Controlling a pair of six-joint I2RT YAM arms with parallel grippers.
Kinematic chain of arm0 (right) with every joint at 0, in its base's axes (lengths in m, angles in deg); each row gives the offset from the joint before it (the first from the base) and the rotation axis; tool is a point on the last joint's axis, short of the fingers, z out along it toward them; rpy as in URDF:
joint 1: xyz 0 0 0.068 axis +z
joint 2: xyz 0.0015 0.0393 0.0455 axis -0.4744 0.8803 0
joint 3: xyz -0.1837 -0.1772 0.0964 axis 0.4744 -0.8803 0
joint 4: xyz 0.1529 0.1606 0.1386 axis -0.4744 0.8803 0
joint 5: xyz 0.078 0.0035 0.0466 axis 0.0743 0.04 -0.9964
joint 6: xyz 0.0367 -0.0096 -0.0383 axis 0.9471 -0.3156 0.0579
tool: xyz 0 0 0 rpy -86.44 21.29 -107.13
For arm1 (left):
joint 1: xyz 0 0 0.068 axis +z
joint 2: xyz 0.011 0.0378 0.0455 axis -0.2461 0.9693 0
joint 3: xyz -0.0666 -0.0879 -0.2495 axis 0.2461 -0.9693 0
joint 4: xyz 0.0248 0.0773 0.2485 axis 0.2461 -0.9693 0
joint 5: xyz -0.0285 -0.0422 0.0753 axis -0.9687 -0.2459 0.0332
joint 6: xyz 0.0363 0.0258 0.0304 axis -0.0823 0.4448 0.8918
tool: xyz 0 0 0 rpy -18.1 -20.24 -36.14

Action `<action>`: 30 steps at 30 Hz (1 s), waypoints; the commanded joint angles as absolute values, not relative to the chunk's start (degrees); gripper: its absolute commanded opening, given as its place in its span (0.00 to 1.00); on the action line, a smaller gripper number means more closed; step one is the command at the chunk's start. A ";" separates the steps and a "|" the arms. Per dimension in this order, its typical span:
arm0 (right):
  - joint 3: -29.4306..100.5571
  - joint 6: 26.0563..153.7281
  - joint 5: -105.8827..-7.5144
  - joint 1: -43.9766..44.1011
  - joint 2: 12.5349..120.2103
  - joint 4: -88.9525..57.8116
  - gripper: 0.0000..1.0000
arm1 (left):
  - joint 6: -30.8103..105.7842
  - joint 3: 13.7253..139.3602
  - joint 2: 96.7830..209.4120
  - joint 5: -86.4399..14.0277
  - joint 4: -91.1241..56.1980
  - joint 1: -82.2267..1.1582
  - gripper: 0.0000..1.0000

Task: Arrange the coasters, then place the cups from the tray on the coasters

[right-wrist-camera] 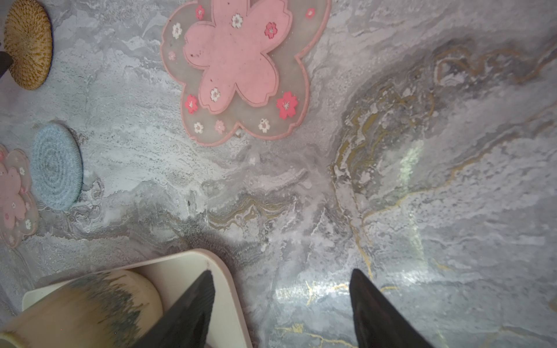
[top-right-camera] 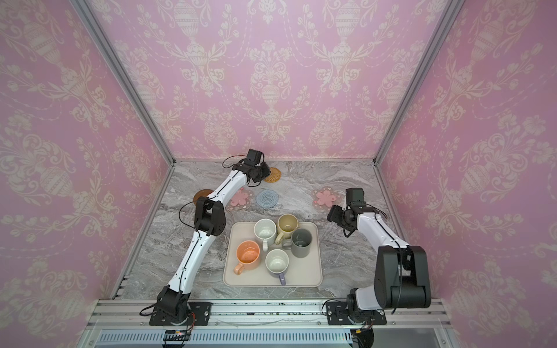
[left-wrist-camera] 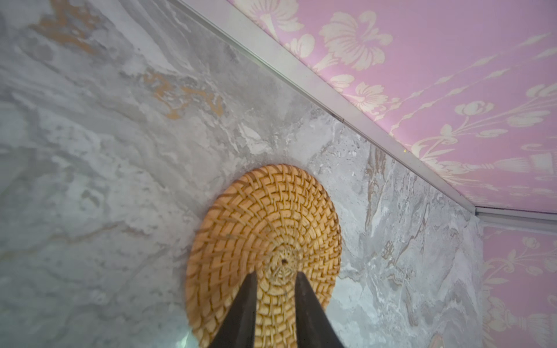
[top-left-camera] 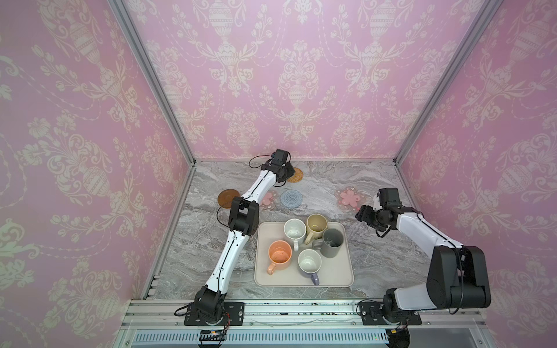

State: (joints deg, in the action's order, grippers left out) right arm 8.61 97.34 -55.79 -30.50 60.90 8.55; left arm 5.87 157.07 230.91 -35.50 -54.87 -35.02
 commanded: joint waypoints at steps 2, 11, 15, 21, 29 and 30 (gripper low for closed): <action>11.36 95.92 -55.84 -30.91 62.44 8.35 0.72 | 12.65 157.15 222.94 -36.68 -58.82 -35.68 0.26; 14.82 95.31 -55.54 -31.15 66.72 7.13 0.72 | 12.70 156.79 221.81 -43.75 -59.56 -38.14 0.27; 17.02 94.79 -55.52 -31.61 69.49 6.71 0.72 | 12.37 156.70 222.88 -46.26 -59.57 -40.58 0.27; 20.66 94.35 -55.78 -33.02 73.78 6.25 0.72 | 10.95 156.69 225.57 -49.62 -57.96 -44.34 0.27; 25.80 93.70 -57.74 -35.16 80.69 5.61 0.72 | 10.19 156.23 226.69 -50.96 -57.10 -46.32 0.26; 27.99 93.81 -58.24 -35.35 81.33 5.36 0.72 | 10.15 155.91 226.65 -50.96 -56.97 -46.32 0.27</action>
